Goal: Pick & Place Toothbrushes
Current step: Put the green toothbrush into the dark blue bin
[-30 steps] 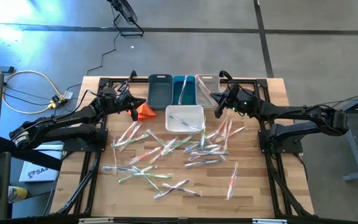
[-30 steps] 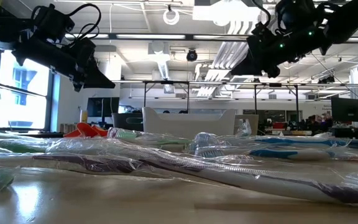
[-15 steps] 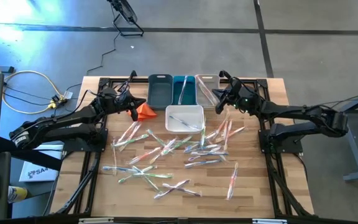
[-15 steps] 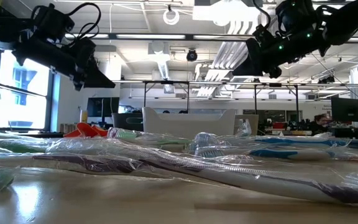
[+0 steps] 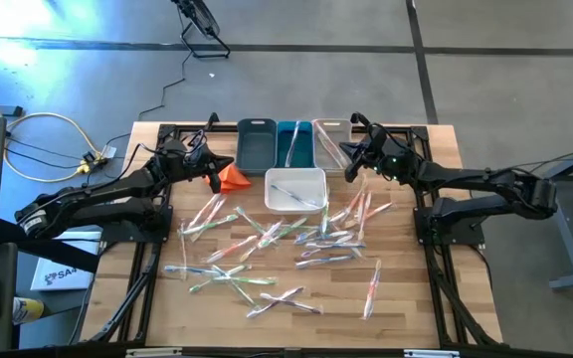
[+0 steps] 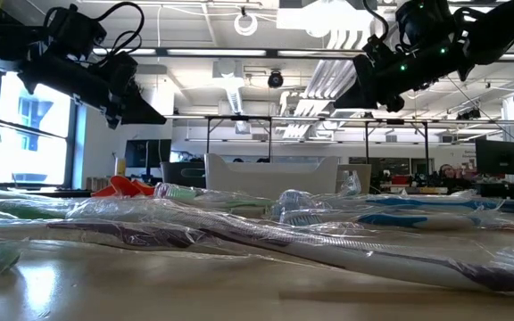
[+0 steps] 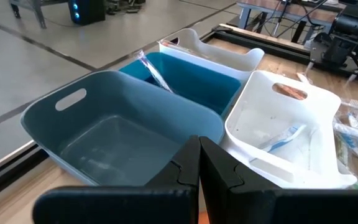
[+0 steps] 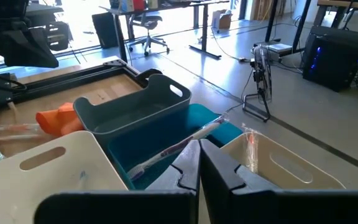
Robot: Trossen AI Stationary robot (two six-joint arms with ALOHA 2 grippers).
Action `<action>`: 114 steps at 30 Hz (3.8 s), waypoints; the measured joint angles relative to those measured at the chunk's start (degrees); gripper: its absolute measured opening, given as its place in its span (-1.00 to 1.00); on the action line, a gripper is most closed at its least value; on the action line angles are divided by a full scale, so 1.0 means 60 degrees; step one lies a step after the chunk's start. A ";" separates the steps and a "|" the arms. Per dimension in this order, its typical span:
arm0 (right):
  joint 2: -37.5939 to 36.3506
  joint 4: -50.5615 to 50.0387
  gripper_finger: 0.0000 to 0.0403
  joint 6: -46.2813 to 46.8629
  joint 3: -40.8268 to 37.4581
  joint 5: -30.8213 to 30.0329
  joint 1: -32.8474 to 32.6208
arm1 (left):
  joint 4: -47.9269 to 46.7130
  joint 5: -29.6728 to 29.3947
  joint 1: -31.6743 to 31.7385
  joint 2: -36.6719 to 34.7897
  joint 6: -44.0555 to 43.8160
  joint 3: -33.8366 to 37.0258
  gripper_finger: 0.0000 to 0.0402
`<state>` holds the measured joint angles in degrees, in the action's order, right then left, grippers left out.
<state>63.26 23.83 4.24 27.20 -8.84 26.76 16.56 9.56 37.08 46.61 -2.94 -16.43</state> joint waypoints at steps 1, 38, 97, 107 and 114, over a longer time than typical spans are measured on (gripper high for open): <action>0.0000 -0.0004 -0.99 -0.0004 0.0000 0.0000 0.0000 | -0.0004 0.0000 0.0003 0.0000 -0.0033 0.0000 -1.00; 0.0000 0.0058 -0.99 -0.0482 0.0007 0.0763 0.0000 | -0.0794 -0.0109 0.0003 0.0000 -0.0052 0.0000 -1.00; 0.0004 -0.0566 -0.99 -0.0501 0.0011 0.0816 -0.0004 | -0.0790 -0.0102 0.0000 0.0000 -0.0052 0.0000 -1.00; 0.0004 -0.0897 -0.99 -0.0501 0.0011 0.0772 0.0000 | -0.0783 -0.0194 0.0003 0.0000 0.0447 0.0000 -1.00; 0.0004 -0.1115 -0.99 -0.0505 0.0011 0.0757 -0.0004 | -0.0674 -0.0221 0.0003 0.0004 0.0169 0.0000 -1.00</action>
<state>63.29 17.15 1.21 27.27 -4.30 26.74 12.51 8.24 37.10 46.63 -1.92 -16.43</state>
